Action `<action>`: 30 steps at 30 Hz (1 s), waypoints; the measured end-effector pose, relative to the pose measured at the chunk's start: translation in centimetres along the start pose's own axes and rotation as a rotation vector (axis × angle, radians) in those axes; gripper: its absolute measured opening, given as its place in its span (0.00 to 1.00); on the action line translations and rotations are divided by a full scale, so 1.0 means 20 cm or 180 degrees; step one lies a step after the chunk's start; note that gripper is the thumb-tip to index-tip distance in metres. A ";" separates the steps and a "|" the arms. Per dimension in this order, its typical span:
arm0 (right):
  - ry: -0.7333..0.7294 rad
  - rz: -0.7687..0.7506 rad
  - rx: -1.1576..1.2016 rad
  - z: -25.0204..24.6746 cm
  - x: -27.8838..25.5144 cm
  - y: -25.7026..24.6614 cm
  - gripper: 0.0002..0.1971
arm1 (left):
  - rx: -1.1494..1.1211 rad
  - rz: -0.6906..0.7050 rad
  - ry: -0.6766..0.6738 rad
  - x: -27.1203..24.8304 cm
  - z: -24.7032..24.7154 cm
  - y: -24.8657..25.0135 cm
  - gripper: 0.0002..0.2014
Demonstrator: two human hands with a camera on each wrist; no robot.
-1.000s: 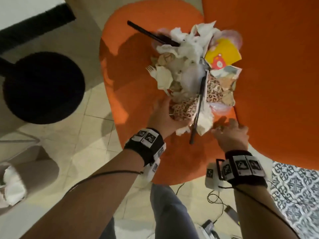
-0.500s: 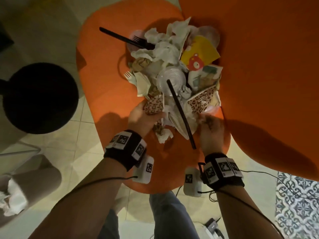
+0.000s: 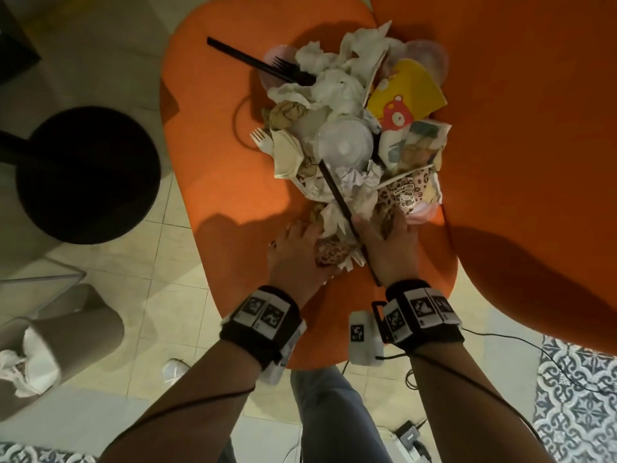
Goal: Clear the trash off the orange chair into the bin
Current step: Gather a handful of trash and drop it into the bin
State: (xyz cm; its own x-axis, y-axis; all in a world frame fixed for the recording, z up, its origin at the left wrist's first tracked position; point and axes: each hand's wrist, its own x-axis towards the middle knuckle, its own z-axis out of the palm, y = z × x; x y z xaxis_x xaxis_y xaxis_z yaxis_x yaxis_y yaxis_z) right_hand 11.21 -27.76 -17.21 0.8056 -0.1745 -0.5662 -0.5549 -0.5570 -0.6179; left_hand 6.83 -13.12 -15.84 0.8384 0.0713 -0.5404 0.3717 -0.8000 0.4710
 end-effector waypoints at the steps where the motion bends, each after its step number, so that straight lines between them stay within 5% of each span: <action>1: 0.0046 0.0056 -0.0034 0.00 0.00 -0.01 0.51 | 0.0232 -0.0032 -0.0035 0.00 0.02 0.03 0.42; 8: -0.0214 0.0053 -0.0538 0.01 0.04 -0.07 0.55 | 0.0565 -0.0127 0.0111 0.03 0.06 0.08 0.35; 15: 0.0136 0.0436 0.0147 0.01 0.08 -0.12 0.52 | 0.0670 -0.0010 0.0090 0.06 0.05 0.06 0.35; 21: 0.0137 0.0505 0.0011 0.07 0.10 -0.20 0.53 | 0.0832 -0.0096 -0.0173 0.10 0.03 0.09 0.37; 25: 0.0377 0.0308 -0.0003 0.11 0.10 -0.19 0.44 | 0.0877 -0.0077 -0.0120 0.11 0.01 0.09 0.31; 30: 0.0678 0.0028 0.0151 0.11 0.09 -0.14 0.29 | 0.0661 0.0168 -0.0290 0.10 0.02 0.04 0.39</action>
State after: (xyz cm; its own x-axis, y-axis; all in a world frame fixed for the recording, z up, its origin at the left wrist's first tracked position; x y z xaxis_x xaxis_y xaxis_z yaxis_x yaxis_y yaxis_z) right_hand 13.67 -24.82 -17.67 0.8236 -0.3496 -0.4466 -0.5671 -0.5167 -0.6414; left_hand 8.70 -13.90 -16.73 0.8115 -0.0206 -0.5840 0.2301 -0.9074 0.3517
